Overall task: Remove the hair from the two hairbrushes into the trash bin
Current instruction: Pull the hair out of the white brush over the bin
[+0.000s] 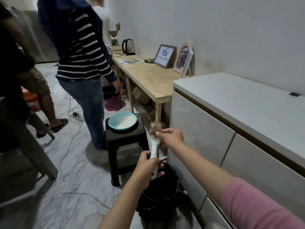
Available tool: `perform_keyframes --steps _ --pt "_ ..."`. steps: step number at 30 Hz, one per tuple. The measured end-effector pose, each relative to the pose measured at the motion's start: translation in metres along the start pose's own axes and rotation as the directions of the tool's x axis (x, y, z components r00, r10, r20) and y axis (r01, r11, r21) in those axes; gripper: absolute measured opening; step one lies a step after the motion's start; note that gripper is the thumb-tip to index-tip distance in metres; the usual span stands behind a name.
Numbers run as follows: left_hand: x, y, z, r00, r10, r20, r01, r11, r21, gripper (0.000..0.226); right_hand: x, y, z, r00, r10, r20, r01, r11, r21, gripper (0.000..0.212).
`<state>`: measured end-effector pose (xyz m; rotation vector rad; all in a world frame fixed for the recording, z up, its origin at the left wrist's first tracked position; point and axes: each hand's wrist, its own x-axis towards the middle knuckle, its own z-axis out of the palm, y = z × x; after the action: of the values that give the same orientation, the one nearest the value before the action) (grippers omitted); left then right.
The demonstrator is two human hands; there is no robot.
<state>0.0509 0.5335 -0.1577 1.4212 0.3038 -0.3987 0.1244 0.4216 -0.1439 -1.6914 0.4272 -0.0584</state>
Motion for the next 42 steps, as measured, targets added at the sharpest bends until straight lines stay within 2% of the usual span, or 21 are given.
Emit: perform_keyframes --steps 3,7,11,15,17,19,28,30,32,38,42 --pt "-0.006 -0.003 0.002 1.0 0.02 -0.018 -0.019 0.997 0.076 0.02 -0.006 -0.001 -0.002 0.988 -0.144 -0.047 0.139 0.985 -0.104 0.035" --pt "-0.012 -0.007 0.006 0.997 0.045 -0.061 -0.04 0.996 0.083 0.016 -0.012 -0.004 -0.01 0.962 -0.269 0.04 0.269 0.922 -0.278 0.016" --pt "-0.02 -0.005 0.007 0.995 0.035 -0.093 -0.034 0.999 0.013 0.015 -0.015 -0.002 -0.016 0.954 -0.299 -0.012 0.286 0.924 -0.253 0.008" --pt "-0.022 0.0 0.009 0.993 -0.016 -0.118 0.002 0.993 -0.114 0.009 -0.013 0.003 -0.012 0.975 -0.216 -0.05 0.21 0.972 -0.101 0.009" --pt "-0.016 -0.001 0.009 0.99 -0.028 -0.139 0.006 0.987 -0.158 0.019 -0.01 0.004 -0.008 0.99 -0.128 -0.057 0.13 0.991 0.028 0.011" --pt "-0.008 -0.002 0.007 0.989 -0.034 -0.142 0.005 0.98 -0.2 0.023 -0.007 0.005 -0.005 0.996 -0.078 -0.054 0.082 0.993 0.088 0.007" --pt "0.035 0.003 0.007 0.977 -0.111 -0.182 0.057 0.959 -0.278 0.025 0.011 0.014 0.003 0.997 -0.059 -0.051 0.061 0.997 0.05 0.008" --pt "0.044 0.001 0.009 0.973 -0.133 -0.187 0.072 0.952 -0.298 0.024 0.014 0.018 0.001 0.997 -0.049 -0.054 0.052 0.997 0.053 0.016" --pt "0.049 -0.001 0.012 0.971 -0.143 -0.19 0.082 0.95 -0.301 0.023 0.017 0.023 -0.002 0.997 -0.036 -0.061 0.04 0.997 0.062 0.022" --pt "0.061 -0.007 0.024 0.965 -0.179 -0.193 0.118 0.95 -0.289 0.022 0.018 0.033 -0.014 0.996 -0.024 -0.088 0.029 0.998 0.06 0.015" --pt "0.066 -0.011 0.029 0.96 -0.197 -0.197 0.133 0.945 -0.299 0.02 0.017 0.041 -0.02 0.995 -0.009 -0.095 0.015 0.998 0.063 0.024"
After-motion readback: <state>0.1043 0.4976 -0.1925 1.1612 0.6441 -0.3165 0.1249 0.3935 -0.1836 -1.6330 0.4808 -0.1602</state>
